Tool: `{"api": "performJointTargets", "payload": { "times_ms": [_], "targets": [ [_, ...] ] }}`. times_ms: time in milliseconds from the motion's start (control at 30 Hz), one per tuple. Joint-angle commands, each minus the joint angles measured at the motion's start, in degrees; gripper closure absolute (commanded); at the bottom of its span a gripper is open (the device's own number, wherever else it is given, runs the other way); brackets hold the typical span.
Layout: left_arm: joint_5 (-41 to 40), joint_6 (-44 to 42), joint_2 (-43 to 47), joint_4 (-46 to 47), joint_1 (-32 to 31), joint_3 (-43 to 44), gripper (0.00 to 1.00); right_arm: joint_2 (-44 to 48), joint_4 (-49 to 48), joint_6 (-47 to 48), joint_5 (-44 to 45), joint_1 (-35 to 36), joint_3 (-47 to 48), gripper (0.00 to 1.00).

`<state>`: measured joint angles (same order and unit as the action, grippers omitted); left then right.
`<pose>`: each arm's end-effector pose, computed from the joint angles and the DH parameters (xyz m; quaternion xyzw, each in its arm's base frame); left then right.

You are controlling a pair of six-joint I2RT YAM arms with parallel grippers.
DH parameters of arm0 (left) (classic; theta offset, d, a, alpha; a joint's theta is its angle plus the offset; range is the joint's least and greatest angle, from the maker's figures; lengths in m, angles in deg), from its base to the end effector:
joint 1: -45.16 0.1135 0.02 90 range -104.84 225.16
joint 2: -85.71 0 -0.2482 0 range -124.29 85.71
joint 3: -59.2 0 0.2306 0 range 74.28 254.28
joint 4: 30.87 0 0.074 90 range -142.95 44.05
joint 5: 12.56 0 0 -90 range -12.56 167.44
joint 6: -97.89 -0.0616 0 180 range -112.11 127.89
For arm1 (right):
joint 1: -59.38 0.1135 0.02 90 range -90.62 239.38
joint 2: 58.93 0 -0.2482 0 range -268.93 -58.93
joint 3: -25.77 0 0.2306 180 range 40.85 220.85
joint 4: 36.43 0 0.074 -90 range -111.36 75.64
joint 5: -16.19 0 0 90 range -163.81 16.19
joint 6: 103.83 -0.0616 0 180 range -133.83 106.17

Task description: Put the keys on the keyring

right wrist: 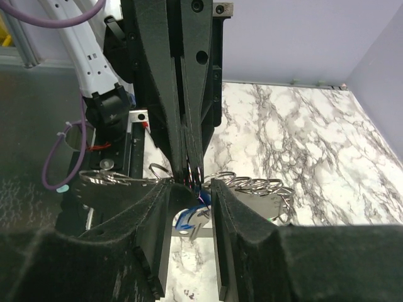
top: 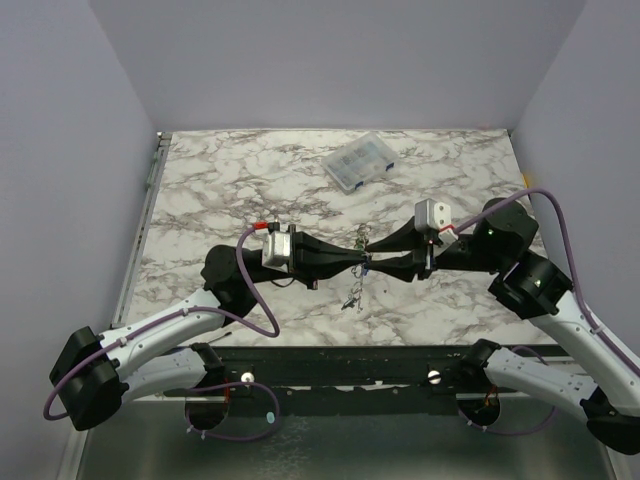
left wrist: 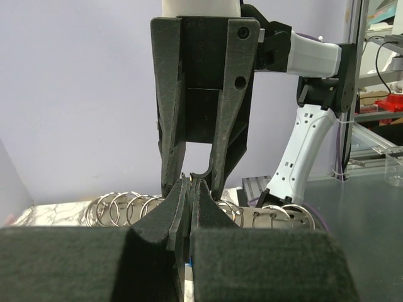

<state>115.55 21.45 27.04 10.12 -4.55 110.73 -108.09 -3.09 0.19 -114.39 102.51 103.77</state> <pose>0.1142 -0.1935 0.3651 0.4119 0.3335 -0.5682 0.6295 0.1040 0.1524 0.4030 -0.5362 0.4923 0.4065 0.5523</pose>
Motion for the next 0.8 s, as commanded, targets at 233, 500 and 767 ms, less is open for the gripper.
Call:
{"api": "performJointTargets", "payload": {
  "times_ms": [233, 500, 767],
  "targets": [
    [1.17, 0.63, 1.38, 4.13, -0.13, -0.01, 1.0, 0.15, 4.45, 0.55, 1.66, 0.26, -0.47, 0.69],
    [1.3, 0.77, 1.37, 4.26, -0.17, -0.1, 1.0, -0.44, 1.52, -0.09, 3.45, 0.27, -0.84, 0.59],
    [1.22, 0.59, 1.37, 4.37, -0.12, -0.22, 1.0, 0.18, -2.04, -0.71, 6.42, 0.27, -1.75, 0.56]
  ]
}}
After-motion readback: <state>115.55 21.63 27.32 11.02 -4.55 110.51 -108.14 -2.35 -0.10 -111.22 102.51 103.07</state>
